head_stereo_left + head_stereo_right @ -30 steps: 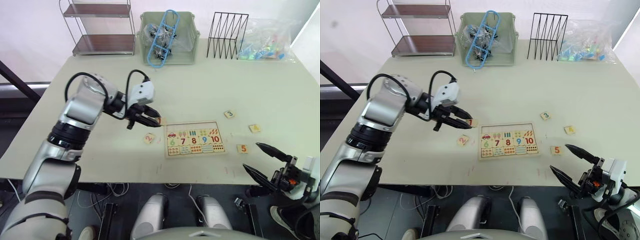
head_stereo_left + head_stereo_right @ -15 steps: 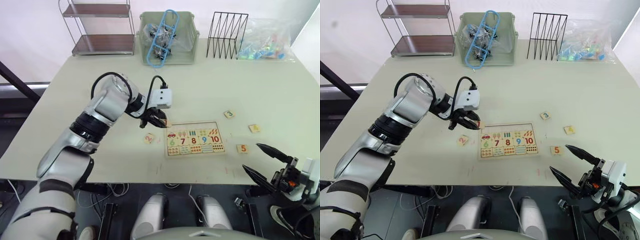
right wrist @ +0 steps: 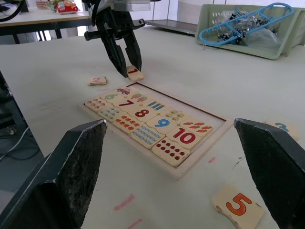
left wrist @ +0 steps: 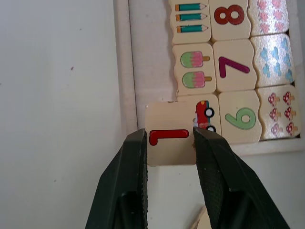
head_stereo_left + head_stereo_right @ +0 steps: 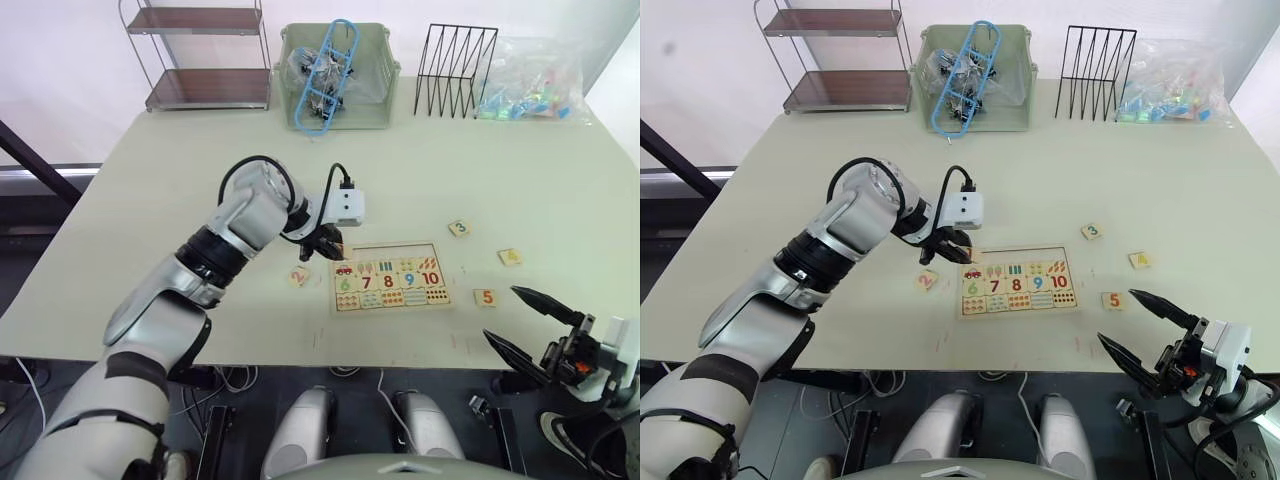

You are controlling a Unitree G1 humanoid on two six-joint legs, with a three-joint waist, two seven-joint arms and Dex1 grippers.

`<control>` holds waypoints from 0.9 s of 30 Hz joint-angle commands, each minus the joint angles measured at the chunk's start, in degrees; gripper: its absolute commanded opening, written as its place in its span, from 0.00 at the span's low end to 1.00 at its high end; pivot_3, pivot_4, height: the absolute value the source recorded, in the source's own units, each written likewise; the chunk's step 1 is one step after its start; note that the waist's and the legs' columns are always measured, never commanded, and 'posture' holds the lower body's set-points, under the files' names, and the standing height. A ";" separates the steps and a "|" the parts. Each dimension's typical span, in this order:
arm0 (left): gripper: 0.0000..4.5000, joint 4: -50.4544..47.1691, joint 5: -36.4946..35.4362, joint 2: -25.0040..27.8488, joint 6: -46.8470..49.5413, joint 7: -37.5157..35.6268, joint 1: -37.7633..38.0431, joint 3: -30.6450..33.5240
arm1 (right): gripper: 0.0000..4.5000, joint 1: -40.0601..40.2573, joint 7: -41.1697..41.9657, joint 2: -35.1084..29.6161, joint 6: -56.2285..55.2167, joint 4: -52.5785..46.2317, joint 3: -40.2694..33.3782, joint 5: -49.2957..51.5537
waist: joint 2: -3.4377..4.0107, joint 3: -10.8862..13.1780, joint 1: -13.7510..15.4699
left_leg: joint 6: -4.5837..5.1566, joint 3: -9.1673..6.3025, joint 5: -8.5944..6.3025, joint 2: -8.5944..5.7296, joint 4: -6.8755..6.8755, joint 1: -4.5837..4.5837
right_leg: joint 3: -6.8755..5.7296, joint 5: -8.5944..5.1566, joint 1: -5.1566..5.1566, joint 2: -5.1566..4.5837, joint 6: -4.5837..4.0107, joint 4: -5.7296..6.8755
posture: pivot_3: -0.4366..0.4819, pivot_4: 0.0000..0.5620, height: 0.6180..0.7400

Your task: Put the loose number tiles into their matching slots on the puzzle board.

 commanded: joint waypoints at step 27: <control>0.21 1.91 3.08 -1.83 0.49 1.47 -0.95 -1.34 | 1.00 -0.07 0.31 -1.29 -0.42 -1.39 -0.45 1.08 | 0.00 0.00 -0.06 | 0.00 0.00 0.00 0.01 0.00 0.00 | 0.00 0.00 -0.01 0.00 0.00 0.00 | 0.48 0.27 1.00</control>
